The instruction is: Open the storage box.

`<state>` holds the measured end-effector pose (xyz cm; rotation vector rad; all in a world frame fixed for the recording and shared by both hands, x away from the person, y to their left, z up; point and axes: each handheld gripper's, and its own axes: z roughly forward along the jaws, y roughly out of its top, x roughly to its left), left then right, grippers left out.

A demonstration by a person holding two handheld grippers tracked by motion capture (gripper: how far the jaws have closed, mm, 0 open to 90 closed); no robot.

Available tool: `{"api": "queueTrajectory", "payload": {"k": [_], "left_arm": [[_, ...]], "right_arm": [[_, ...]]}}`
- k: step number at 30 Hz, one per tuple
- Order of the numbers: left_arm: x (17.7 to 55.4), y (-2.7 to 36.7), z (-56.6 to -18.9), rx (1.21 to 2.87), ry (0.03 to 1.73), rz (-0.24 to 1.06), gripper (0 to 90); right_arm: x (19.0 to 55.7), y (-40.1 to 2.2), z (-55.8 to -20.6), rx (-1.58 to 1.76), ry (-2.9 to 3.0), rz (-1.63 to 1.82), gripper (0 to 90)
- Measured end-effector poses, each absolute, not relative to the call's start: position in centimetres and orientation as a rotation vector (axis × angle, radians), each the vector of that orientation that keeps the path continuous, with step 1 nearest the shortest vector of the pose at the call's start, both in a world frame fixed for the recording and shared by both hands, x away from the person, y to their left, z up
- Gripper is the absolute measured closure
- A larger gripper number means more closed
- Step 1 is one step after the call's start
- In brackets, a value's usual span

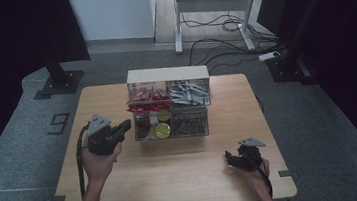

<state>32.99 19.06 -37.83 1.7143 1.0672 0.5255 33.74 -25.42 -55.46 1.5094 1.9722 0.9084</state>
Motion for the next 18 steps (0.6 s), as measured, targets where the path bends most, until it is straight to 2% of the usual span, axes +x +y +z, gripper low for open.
{"api": "queueTrajectory", "payload": {"k": [18], "left_arm": [[34.7,18.2,-36.5,1.736,1.054,0.512,90.0]], "right_arm": [[33.7,-25.4,-55.5,1.51,1.972,0.909,24.7]]}}
